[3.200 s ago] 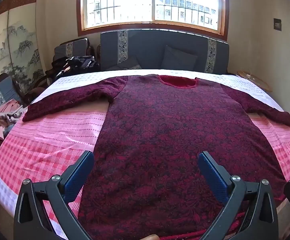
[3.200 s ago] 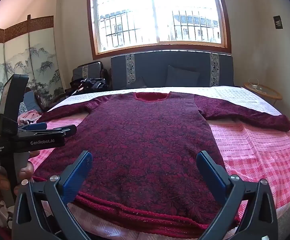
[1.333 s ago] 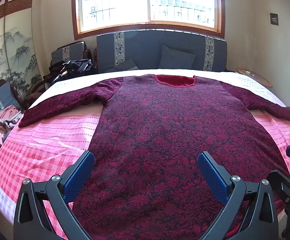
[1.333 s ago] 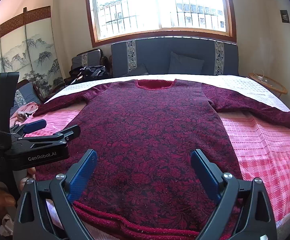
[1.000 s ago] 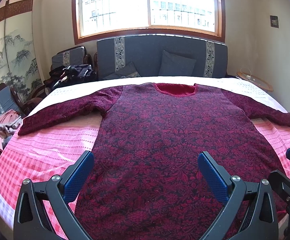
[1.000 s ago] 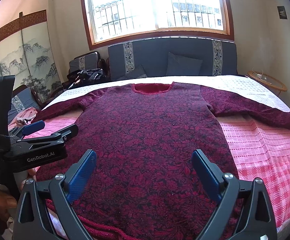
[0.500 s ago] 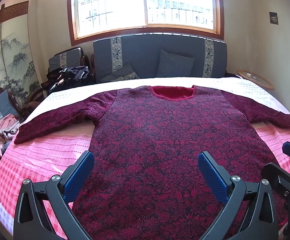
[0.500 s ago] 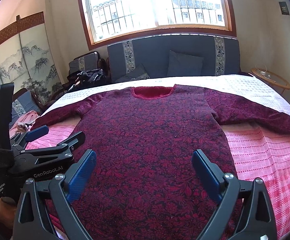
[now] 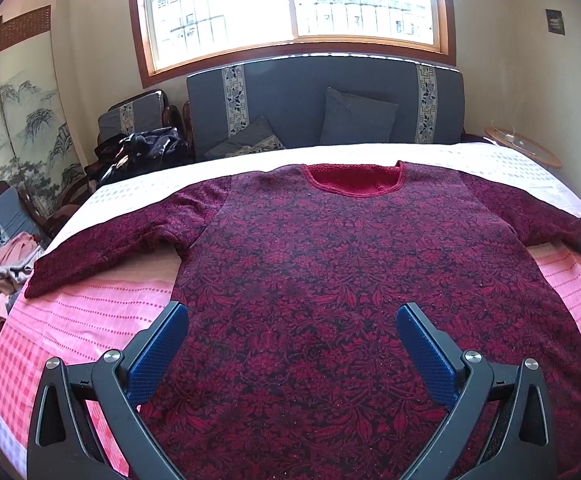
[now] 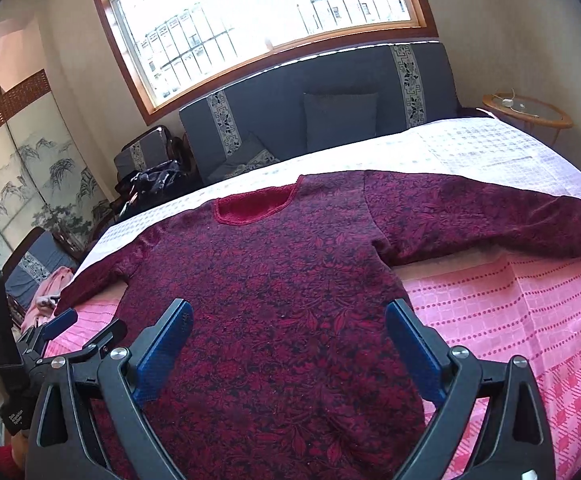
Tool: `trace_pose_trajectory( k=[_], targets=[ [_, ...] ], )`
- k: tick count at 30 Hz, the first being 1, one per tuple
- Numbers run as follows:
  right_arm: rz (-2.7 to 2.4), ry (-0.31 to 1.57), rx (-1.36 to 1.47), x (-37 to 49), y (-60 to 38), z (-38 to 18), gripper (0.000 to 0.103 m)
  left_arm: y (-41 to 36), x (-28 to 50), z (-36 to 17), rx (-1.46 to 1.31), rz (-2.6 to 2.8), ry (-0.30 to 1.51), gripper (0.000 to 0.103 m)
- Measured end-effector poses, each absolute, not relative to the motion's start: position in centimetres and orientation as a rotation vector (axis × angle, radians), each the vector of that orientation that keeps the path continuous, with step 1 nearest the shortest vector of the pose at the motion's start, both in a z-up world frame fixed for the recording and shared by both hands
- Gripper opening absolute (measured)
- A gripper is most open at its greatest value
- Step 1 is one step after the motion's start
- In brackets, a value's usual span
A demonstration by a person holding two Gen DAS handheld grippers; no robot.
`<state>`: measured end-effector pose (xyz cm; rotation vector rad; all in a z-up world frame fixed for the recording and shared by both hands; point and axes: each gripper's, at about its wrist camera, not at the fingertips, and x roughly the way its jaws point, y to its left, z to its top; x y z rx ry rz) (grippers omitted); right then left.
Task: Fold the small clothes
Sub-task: 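Grasp the sleeve cuff with the right gripper and fold it across the body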
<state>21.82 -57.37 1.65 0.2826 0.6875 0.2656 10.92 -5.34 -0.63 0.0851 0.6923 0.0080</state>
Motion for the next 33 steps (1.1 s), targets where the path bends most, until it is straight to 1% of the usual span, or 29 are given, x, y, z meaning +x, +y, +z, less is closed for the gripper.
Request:
trace_pose_trajectory(
  k=[4,5,6,7,8,9,11,15,19,20,22,25,26,28,31,32,33],
  targets=[
    [0.227,0.702,0.447,24.5,-64.0,0.2,0.095,-4.8,11.7,-2.3,0.060,-0.018,0.695,0.103],
    [0.213,0.701,0.508,25.0,-66.2,-0.4,0.091,-4.6,11.9,-2.8,0.053,-0.024,0.699,0.103],
    [0.187,0.701,0.568,25.5,-68.6,-1.1,0.084,-4.4,12.0,-3.3,0.046,-0.031,0.704,0.103],
    [0.159,0.701,0.633,26.0,-71.2,-1.9,0.079,-4.2,12.1,-3.8,0.043,-0.032,0.708,0.103],
    [0.133,0.699,0.702,26.4,-73.8,-2.7,0.071,-4.1,12.1,-4.3,0.042,-0.030,0.710,0.103],
    [0.098,0.698,0.766,26.6,-76.3,-3.5,0.066,-4.0,12.1,-4.9,0.040,-0.030,0.714,0.103],
    [0.004,0.689,0.877,26.8,-81.2,-5.0,0.065,-3.7,12.6,-5.6,0.013,-0.047,0.762,0.103],
    [-0.151,0.623,1.032,26.0,-89.6,-6.8,0.065,-2.8,12.6,-5.6,-0.040,-0.055,0.756,0.103],
    [-0.204,0.595,1.188,25.9,-94.9,-8.7,0.065,-2.3,13.0,-6.0,-0.066,-0.052,0.781,0.103],
    [-0.217,0.595,1.203,26.1,-95.5,-9.0,0.062,-2.3,13.1,-6.1,-0.071,-0.051,0.790,0.103],
    [-0.200,0.573,1.216,26.5,-96.1,-9.2,0.064,-2.1,13.2,-6.2,-0.079,-0.047,0.797,0.103],
    [-0.221,0.587,1.186,28.1,-96.3,-9.0,0.062,-1.9,13.2,-6.3,-0.087,-0.043,0.800,0.103],
    [-0.239,0.607,1.167,29.1,-96.2,-8.6,0.060,-1.9,13.2,-6.3,-0.087,-0.042,0.803,0.103],
    [-0.265,0.629,1.153,30.2,-96.3,-8.3,0.059,-1.8,13.2,-6.4,-0.092,-0.042,0.806,0.103],
    [-0.314,0.622,1.190,29.6,-96.5,-8.6,0.057,-1.3,13.1,-6.4,-0.122,-0.043,0.807,0.103],
    [-0.318,0.625,1.182,29.6,-96.8,-8.7,0.048,-1.0,13.1,-6.5,-0.139,-0.044,0.810,0.103],
    [-0.336,0.653,1.151,29.9,-96.8,-8.8,0.027,-0.7,13.2,-6.6,-0.158,-0.046,0.815,0.103]
  ],
)
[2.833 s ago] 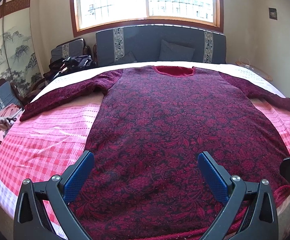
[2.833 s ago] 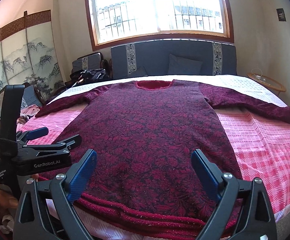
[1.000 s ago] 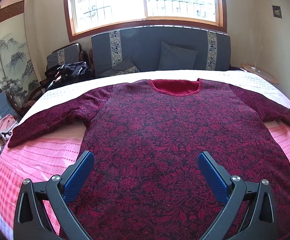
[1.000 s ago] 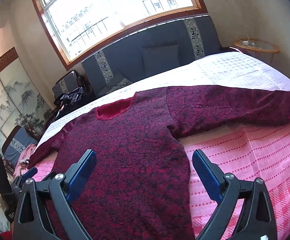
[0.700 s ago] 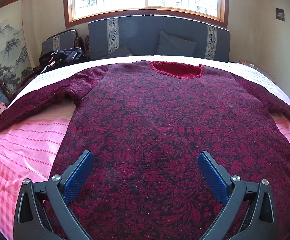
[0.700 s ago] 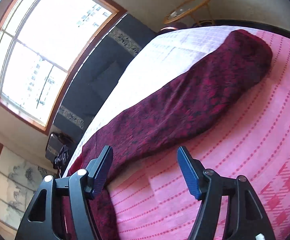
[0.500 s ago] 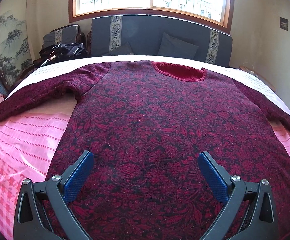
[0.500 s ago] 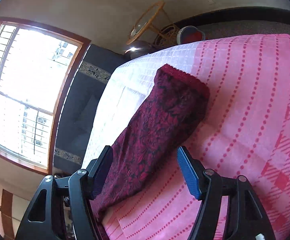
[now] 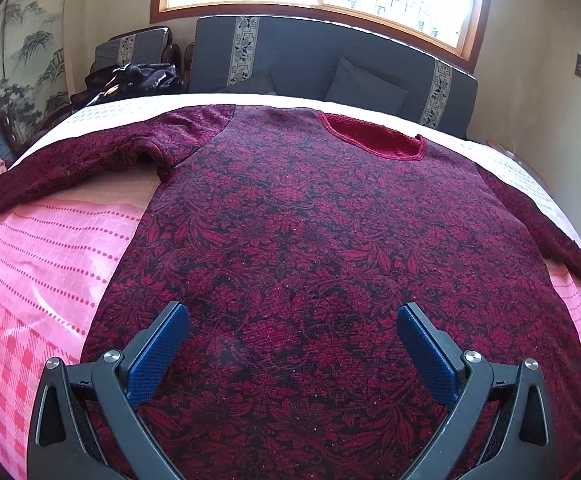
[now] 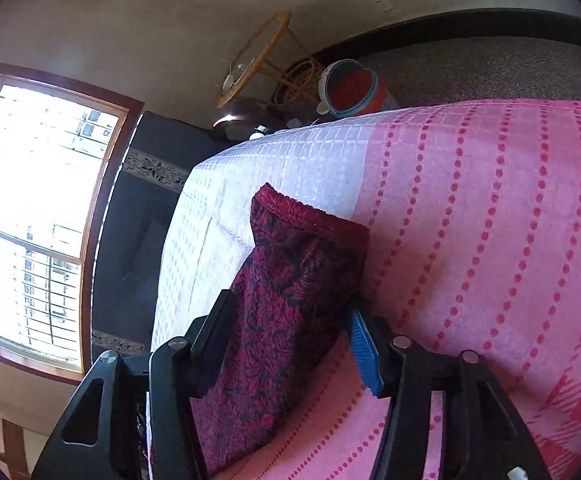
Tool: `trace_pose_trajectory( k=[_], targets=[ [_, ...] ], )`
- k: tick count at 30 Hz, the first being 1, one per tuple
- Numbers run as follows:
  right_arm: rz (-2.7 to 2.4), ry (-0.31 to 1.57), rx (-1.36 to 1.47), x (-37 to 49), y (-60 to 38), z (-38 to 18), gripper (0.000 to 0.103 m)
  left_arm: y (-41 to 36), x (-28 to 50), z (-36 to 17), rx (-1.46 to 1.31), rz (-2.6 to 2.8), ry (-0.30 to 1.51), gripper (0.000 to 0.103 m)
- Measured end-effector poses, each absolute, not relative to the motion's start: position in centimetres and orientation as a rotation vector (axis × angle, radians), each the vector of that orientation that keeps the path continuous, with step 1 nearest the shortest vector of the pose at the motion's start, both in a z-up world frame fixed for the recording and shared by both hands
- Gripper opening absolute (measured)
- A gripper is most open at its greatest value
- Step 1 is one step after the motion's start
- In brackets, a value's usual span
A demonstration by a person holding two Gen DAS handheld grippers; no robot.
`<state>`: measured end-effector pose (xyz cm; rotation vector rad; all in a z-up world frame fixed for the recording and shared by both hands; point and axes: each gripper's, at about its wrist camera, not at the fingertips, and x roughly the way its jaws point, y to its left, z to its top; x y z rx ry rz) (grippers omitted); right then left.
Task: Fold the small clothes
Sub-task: 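Grasp the sleeve cuff with the right gripper and fold it across the body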
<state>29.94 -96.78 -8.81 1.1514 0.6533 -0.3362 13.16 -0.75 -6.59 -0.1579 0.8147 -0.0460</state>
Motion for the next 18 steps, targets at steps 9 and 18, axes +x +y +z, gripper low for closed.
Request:
trace_pose_trajectory(
  k=[9,18],
  targets=[
    [-0.269,0.627,1.054,30.4,-93.0,-4.4,0.012,2.0,12.7,-6.9,-0.329,-0.039,0.802,0.103],
    [0.288,0.671,0.906,39.6,-66.6,4.2,0.012,5.8,11.0,-5.1,-0.250,0.087,0.729,0.103]
  ],
)
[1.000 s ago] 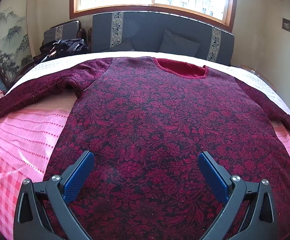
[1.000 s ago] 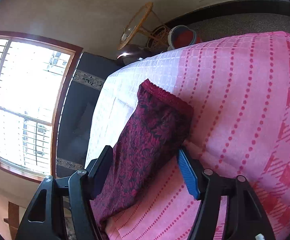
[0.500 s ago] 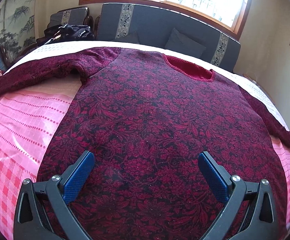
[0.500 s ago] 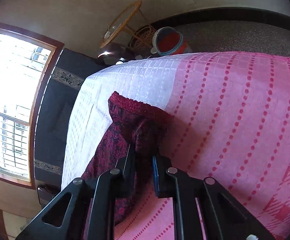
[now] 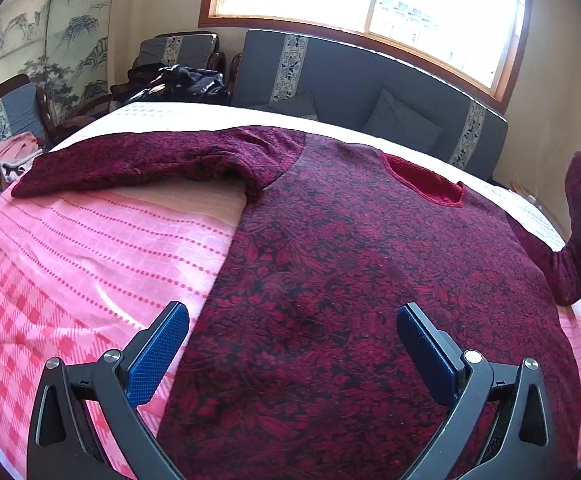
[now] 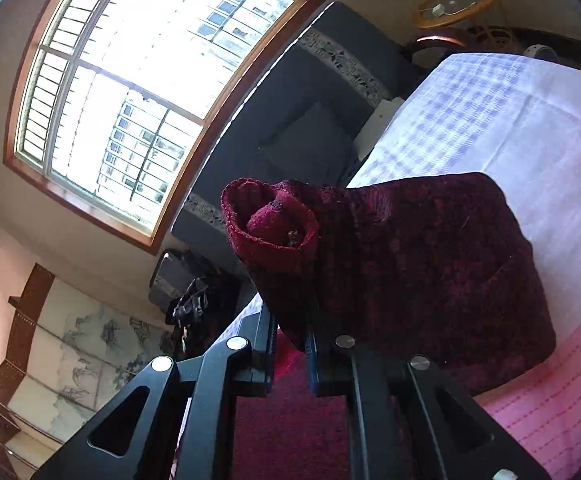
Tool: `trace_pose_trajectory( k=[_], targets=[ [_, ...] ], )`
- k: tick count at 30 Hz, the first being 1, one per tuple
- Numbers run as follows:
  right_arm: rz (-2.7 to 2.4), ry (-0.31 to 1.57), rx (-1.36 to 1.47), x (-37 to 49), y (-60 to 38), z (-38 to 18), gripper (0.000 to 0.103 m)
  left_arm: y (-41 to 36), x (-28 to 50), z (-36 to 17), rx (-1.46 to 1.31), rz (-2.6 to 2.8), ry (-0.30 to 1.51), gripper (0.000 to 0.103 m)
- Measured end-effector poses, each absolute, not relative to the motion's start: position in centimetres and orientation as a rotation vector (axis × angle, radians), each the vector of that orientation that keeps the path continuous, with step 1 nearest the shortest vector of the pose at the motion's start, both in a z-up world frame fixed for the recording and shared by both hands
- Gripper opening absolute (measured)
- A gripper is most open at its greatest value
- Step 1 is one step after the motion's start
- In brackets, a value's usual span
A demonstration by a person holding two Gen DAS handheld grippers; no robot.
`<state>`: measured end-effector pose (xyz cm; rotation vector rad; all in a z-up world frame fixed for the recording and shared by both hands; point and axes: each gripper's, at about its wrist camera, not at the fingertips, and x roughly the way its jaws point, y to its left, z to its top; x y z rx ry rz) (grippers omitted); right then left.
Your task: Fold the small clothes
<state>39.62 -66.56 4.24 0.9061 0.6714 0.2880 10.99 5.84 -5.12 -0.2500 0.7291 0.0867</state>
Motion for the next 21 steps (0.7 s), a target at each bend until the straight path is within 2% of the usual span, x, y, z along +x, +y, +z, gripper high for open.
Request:
trace_pose_trajectory(
  k=[4,6,10,16,19,21],
  targets=[
    [0.442,0.764,0.861,43.1,-53.5,3.0,0.012,10.3,10.6,-7.2,-0.464,0.100,0.772,0.103],
    [0.493,0.824,0.841,44.2,-47.7,1.2,0.012,11.7,10.1,-7.5,-0.558,0.093,0.735,0.103],
    [0.526,0.934,0.785,44.5,-38.5,-2.6,0.012,12.0,9.8,-7.4,-0.565,0.132,0.737,0.103],
    [0.546,1.045,0.683,43.4,-31.9,-6.6,0.013,11.8,9.6,-7.2,-0.557,0.134,0.742,0.103],
    [0.561,1.090,0.616,43.3,-30.4,-7.1,0.024,11.8,9.6,-7.2,-0.557,0.134,0.743,0.103],
    [0.612,1.126,0.608,43.7,-29.6,-7.2,0.049,11.8,9.5,-7.3,-0.560,0.131,0.743,0.103]
  ],
)
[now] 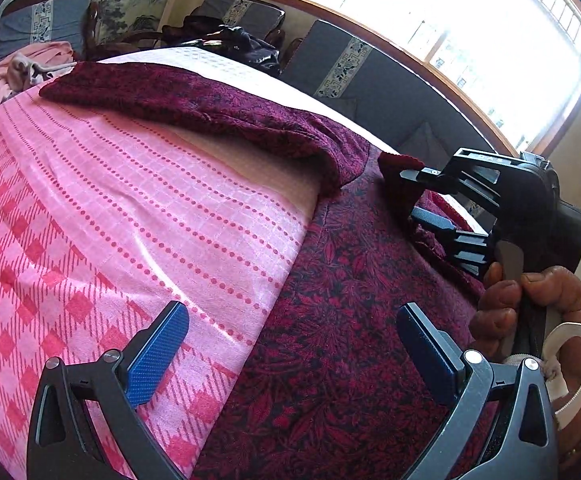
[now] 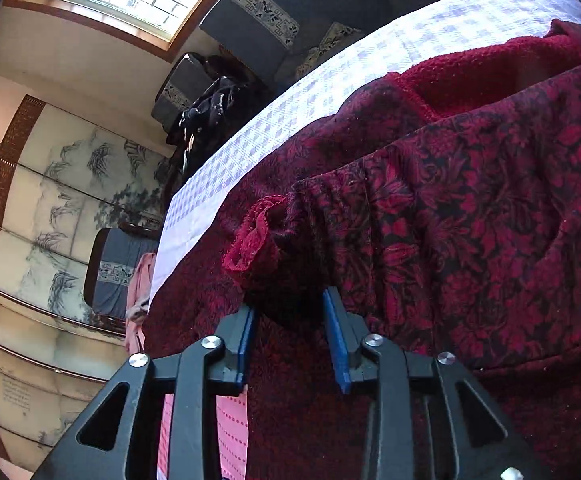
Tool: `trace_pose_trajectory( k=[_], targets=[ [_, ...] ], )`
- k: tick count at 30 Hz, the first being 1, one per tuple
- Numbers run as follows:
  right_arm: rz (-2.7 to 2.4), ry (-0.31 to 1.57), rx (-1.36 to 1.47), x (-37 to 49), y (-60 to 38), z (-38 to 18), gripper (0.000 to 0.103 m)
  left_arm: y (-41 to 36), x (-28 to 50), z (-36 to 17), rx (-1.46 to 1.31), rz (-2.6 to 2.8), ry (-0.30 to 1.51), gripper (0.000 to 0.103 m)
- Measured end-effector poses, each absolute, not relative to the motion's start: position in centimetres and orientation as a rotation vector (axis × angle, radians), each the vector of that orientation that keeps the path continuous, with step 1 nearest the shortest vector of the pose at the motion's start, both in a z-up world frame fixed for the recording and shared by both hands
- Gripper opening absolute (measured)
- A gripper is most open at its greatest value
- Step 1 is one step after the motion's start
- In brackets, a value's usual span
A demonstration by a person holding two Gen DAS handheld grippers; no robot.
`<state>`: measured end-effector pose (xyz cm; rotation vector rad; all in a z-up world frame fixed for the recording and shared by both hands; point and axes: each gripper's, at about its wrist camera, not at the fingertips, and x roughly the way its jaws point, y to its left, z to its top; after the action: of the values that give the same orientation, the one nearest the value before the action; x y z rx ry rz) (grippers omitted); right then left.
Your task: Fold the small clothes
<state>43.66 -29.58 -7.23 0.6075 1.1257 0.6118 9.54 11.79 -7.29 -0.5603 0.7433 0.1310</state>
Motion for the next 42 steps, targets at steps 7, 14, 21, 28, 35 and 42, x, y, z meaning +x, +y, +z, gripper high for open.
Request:
trace_pose_trajectory(
  k=[7,14,21,28,35,42],
  targets=[
    [0.761,1.043,0.756,39.3,-33.7,-6.0,0.061,14.6,9.5,-5.2,-0.598,-0.014,0.699,0.103],
    [0.800,1.052,0.615,31.2,-36.8,-7.7,0.064,26.7,12.4,-3.3,-0.859,-0.019,0.657,0.102],
    [0.813,1.043,0.536,29.0,-37.0,-8.5,0.065,35.5,16.8,-7.0,-1.119,0.058,0.755,0.081],
    [0.830,1.036,0.534,28.8,-36.6,-8.6,0.065,39.9,18.6,-10.1,-1.292,0.049,0.755,0.057],
    [0.828,1.040,0.557,28.9,-36.6,-9.1,0.064,40.2,21.4,-10.4,-1.168,0.122,0.786,0.006],
    [0.818,0.982,0.614,29.3,-39.3,-7.7,0.066,30.4,23.5,1.1,-0.759,0.046,0.624,0.006]
  ],
)
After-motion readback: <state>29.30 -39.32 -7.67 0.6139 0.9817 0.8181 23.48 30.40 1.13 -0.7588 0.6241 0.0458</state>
